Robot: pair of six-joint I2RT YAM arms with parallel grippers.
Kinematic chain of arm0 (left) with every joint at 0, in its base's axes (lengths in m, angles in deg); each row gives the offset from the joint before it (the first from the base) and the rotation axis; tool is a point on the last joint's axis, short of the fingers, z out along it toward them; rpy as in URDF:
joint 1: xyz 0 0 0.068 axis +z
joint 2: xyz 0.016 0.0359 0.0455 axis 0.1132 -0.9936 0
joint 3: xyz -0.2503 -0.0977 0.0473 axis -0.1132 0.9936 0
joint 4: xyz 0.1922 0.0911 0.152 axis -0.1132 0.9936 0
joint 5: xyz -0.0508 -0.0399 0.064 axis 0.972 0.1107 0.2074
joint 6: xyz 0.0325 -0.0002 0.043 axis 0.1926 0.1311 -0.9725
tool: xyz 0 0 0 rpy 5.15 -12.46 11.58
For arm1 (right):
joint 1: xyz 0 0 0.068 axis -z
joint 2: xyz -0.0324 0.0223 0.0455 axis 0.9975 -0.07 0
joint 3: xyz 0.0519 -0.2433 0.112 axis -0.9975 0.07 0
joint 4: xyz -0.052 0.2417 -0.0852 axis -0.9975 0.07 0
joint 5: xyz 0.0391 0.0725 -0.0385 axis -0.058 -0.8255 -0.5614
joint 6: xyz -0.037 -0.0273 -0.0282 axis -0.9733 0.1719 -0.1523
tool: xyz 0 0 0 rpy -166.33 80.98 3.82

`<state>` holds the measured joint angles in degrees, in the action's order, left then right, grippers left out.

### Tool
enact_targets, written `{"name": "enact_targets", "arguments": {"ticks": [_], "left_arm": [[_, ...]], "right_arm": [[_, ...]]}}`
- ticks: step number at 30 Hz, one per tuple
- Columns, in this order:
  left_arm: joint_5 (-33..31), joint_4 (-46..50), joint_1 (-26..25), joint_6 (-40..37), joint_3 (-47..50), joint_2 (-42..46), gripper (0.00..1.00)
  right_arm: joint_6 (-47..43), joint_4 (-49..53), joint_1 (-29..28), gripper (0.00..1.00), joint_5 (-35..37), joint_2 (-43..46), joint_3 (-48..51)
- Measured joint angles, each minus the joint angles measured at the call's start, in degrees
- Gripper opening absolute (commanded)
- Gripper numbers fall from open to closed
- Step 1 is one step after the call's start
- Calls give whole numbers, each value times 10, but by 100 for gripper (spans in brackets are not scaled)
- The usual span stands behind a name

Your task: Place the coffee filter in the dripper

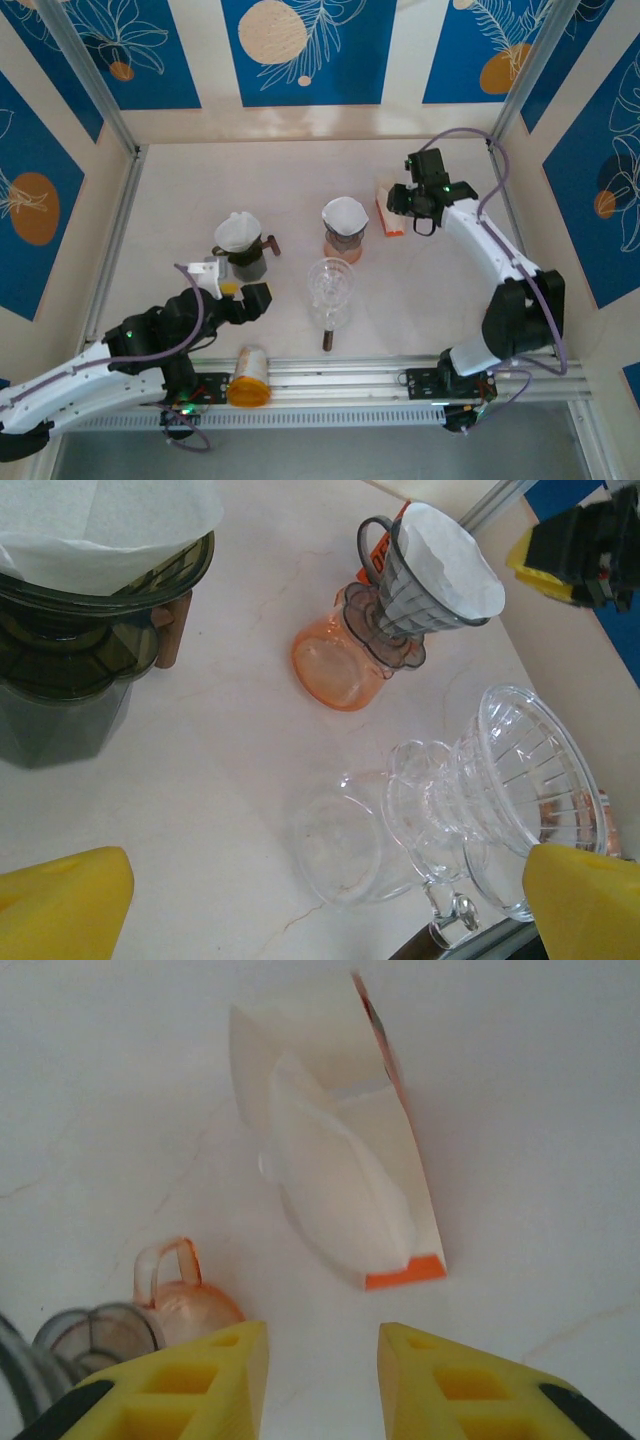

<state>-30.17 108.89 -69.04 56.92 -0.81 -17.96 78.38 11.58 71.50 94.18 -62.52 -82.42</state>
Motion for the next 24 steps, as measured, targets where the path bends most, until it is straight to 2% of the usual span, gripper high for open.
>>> {"name": "enact_targets", "arguments": {"ticks": [14,24], "left_arm": [[6,-11,0,-15,-7,-60,100],[6,-15,0,-16,-12,-64,100]], "right_arm": [[-97,-14,-6,31,29,-153,-111],[-116,-11,-9,32,65,-198,-129]]}}
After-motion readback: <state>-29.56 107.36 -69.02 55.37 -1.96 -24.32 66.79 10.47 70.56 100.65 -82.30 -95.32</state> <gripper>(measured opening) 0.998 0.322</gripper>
